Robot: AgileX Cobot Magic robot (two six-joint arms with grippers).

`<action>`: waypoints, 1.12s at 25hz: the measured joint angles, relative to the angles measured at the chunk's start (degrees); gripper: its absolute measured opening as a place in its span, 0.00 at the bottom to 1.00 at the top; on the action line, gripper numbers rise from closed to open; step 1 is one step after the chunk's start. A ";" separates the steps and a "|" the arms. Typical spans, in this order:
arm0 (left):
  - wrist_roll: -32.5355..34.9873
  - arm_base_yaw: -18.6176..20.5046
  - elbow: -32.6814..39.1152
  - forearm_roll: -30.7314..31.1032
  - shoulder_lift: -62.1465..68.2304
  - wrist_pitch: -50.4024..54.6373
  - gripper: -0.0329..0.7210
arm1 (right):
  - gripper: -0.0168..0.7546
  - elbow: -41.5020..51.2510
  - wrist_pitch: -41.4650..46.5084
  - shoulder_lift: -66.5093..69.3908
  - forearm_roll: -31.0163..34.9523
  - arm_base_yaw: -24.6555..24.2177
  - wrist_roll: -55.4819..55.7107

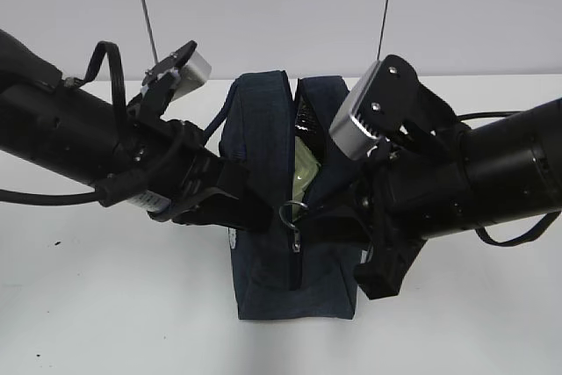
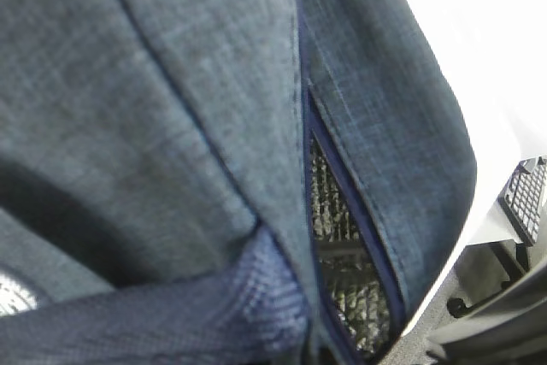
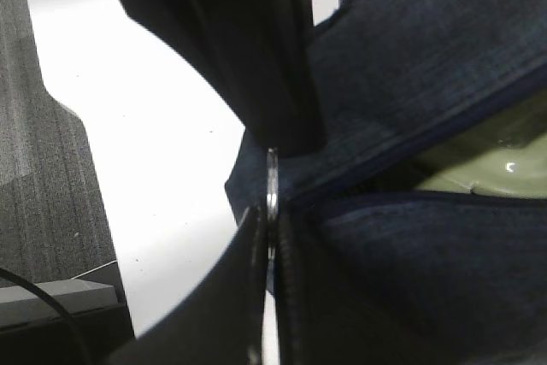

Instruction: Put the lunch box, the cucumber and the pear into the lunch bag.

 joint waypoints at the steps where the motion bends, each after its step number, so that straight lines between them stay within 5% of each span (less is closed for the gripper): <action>1: 0.00 0.00 0.00 0.00 0.00 0.04 0.12 | 0.03 -0.24 0.00 0.00 0.00 0.00 0.00; 6: 0.00 0.00 0.00 -0.05 0.00 0.35 0.18 | 0.03 -1.02 -2.03 0.00 1.42 0.00 -0.75; 21: 0.00 0.00 0.00 0.17 0.00 1.78 0.27 | 0.03 -1.71 -5.53 0.00 22.91 0.00 -21.09; 28: 0.00 0.00 0.00 2.46 0.00 0.97 0.11 | 0.03 -1.71 -5.76 0.00 25.34 0.00 -23.41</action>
